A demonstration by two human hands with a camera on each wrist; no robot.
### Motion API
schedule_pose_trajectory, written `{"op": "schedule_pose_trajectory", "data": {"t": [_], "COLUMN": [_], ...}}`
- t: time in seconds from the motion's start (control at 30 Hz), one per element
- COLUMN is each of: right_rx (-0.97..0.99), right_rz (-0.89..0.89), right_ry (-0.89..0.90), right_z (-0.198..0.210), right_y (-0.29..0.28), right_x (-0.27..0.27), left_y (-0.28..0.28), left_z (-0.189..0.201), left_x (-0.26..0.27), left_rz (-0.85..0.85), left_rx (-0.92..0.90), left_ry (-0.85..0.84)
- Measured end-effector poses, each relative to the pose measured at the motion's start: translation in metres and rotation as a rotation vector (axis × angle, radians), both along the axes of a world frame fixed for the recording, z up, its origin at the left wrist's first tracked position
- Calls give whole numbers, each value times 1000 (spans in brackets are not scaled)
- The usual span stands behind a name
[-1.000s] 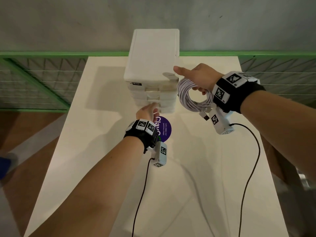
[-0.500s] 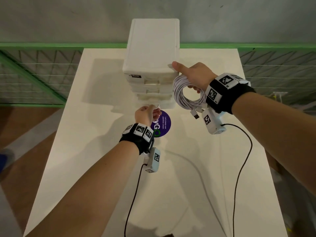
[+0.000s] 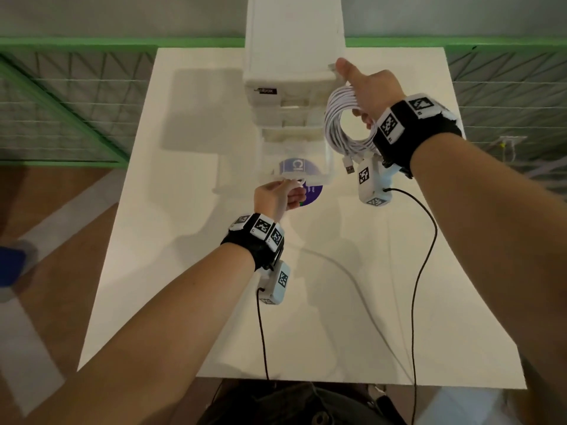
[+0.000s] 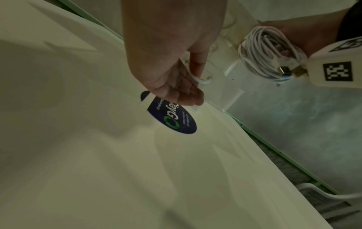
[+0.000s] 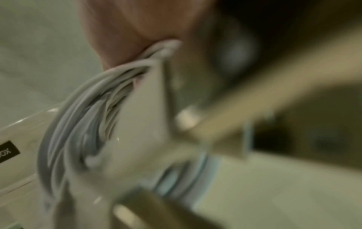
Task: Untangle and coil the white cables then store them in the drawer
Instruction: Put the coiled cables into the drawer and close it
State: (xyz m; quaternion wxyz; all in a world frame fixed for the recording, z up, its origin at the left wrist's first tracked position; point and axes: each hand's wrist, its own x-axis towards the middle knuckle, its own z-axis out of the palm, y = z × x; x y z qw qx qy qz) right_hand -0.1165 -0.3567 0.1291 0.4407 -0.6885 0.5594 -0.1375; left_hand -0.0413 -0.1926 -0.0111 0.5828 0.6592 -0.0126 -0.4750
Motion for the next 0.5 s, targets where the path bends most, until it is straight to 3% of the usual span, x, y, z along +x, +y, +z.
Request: {"op": "schedule_pose_trajectory", "data": {"t": [0.5], "right_rx": [10], "right_rz": [-184], "right_ry": [-14], "right_z": [-3], "right_y": [15], "right_x": [11], "left_y": [24], "left_z": [4], "left_x": [-9], "left_rz": [-69], "left_rx": [25], "left_ry": [-69]}}
